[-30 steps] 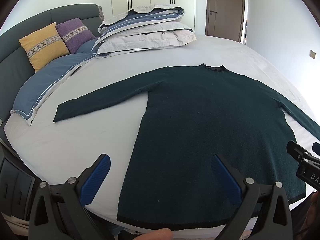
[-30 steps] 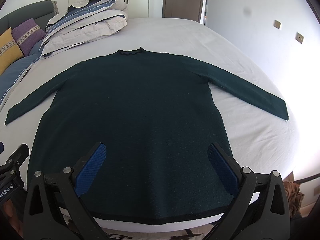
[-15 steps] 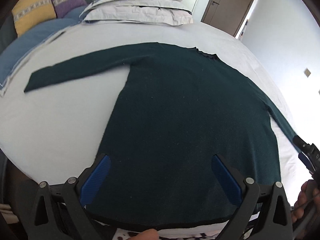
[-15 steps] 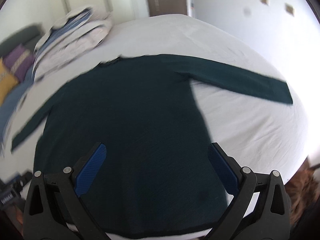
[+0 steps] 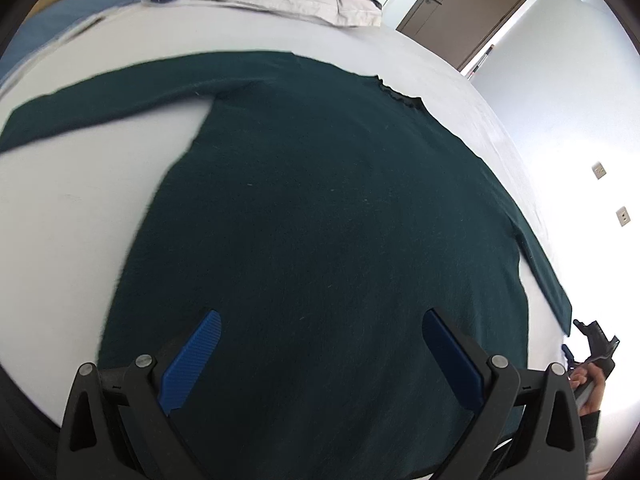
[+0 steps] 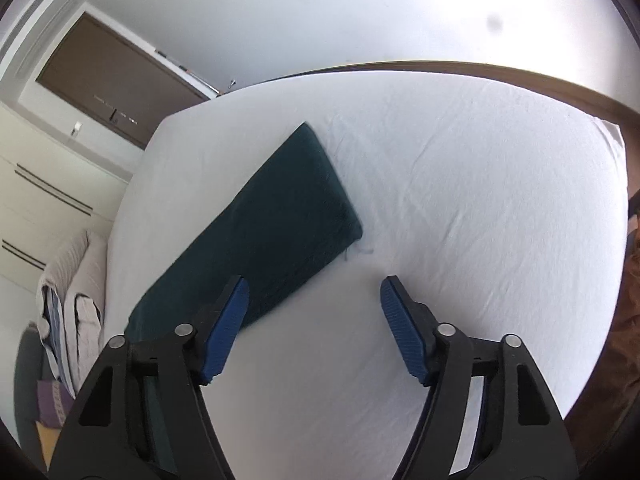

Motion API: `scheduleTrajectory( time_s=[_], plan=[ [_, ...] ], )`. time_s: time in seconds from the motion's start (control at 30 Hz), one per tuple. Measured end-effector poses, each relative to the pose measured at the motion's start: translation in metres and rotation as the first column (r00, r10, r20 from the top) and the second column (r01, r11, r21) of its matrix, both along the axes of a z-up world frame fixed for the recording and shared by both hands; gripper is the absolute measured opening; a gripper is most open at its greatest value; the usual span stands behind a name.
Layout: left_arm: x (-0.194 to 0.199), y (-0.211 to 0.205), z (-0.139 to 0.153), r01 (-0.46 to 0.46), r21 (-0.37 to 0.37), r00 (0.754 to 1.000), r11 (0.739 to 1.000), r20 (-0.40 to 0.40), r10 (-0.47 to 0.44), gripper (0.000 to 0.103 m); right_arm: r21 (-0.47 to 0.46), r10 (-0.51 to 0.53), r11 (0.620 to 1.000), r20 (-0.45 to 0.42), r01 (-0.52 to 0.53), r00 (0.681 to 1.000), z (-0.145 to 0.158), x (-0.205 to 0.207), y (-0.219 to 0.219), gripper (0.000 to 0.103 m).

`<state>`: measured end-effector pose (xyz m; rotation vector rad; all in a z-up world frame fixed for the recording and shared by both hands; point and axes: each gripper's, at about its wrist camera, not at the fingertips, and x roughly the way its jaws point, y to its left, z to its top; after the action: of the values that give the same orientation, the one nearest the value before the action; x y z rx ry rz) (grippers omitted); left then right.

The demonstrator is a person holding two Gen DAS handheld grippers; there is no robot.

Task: Fold small clothes
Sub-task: 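Grasp a sweater sleeve with the right tool and fold it across the body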

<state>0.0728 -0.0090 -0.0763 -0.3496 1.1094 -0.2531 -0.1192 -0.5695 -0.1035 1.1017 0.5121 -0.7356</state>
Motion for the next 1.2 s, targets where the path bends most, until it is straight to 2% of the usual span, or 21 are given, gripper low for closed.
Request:
scheduleTrajectory(
  time_s=[0.13,0.23,0.3,0.33,0.4,0.47,0.53,0.6,0.67,0.73,0.87,0.97,1.07,1.1,1.13,1.17,1.2],
  plan=[
    [0.012,-0.01,-0.009,0.023,-0.044,0.999,0.999,-0.025,-0.024,0.103,-0.004,0.024,1.0,0.029,-0.024,0.999,-0.005,0.018,-0.019,0.061],
    [0.018,-0.009,-0.01,0.033,-0.102,0.999,0.994,-0.03,-0.036,0.103,0.014,0.038,0.999,0.035,-0.039,0.999,-0.01,0.033,-0.029,0.041],
    [0.021,-0.009,-0.009,0.038,-0.125,0.999,0.991,-0.022,-0.041,0.102,0.029,0.034,0.999,0.027,-0.034,0.999,-0.014,0.04,-0.042,0.014],
    [0.02,-0.008,-0.007,0.04,-0.129,0.999,0.991,-0.016,-0.043,0.101,0.024,0.035,0.999,0.015,-0.036,0.999,-0.015,0.043,-0.042,0.01],
    [0.025,-0.006,-0.005,0.05,-0.135,0.999,0.99,0.0,-0.051,0.094,-0.02,0.051,0.999,-0.015,-0.051,0.999,-0.007,0.06,-0.047,0.008],
    [0.033,-0.004,-0.004,0.06,-0.146,0.998,0.987,0.0,-0.06,0.081,-0.086,0.092,0.992,-0.056,-0.096,0.994,0.013,0.086,-0.038,0.008],
    [0.042,0.0,-0.004,0.066,-0.158,0.998,0.985,0.001,-0.067,0.076,-0.154,0.157,0.974,-0.085,-0.169,0.984,0.037,0.124,-0.012,0.007],
    [0.047,0.004,-0.003,0.067,-0.164,0.998,0.984,0.009,-0.066,0.075,-0.221,0.247,0.938,-0.113,-0.267,0.962,0.059,0.167,0.014,0.007],
    [0.055,0.01,-0.001,0.064,-0.174,0.998,0.983,0.023,-0.061,0.075,-0.277,0.348,0.885,-0.143,-0.375,0.927,0.077,0.218,0.048,0.007],
    [0.061,0.018,0.002,0.054,-0.192,0.998,0.98,0.036,-0.049,0.075,-0.311,0.453,0.819,-0.165,-0.482,0.876,0.092,0.273,0.092,0.007],
    [0.073,0.036,0.008,0.029,-0.218,0.998,0.976,0.057,-0.017,0.075,-0.317,0.63,0.681,-0.208,-0.661,0.748,0.084,0.363,0.198,0.007],
    [0.081,0.051,0.01,0.008,-0.224,0.998,0.975,0.065,0.007,0.075,-0.282,0.713,0.601,-0.233,-0.747,0.662,0.055,0.412,0.27,0.007],
    [0.09,0.061,0.008,-0.012,-0.236,0.998,0.972,0.055,0.026,0.075,-0.205,0.769,0.549,-0.256,-0.81,0.586,0.014,0.44,0.328,0.008],
    [0.092,0.062,0.007,-0.014,-0.239,0.998,0.971,0.051,0.027,0.076,-0.175,0.779,0.538,-0.269,-0.824,0.566,-0.001,0.45,0.337,0.013],
    [0.096,0.062,0.005,-0.017,-0.244,0.999,0.97,0.045,0.028,0.078,-0.156,0.785,0.534,-0.273,-0.831,0.555,-0.013,0.454,0.346,0.016],
    [0.099,0.061,0.003,-0.016,-0.253,0.999,0.967,0.038,0.026,0.08,-0.142,0.79,0.534,-0.266,-0.833,0.552,-0.034,0.445,0.367,0.023],
    [0.103,0.057,0.002,-0.012,-0.262,0.999,0.965,0.032,0.021,0.081,-0.127,0.803,0.534,-0.234,-0.836,0.548,-0.046,0.446,0.367,0.039]
  ],
)
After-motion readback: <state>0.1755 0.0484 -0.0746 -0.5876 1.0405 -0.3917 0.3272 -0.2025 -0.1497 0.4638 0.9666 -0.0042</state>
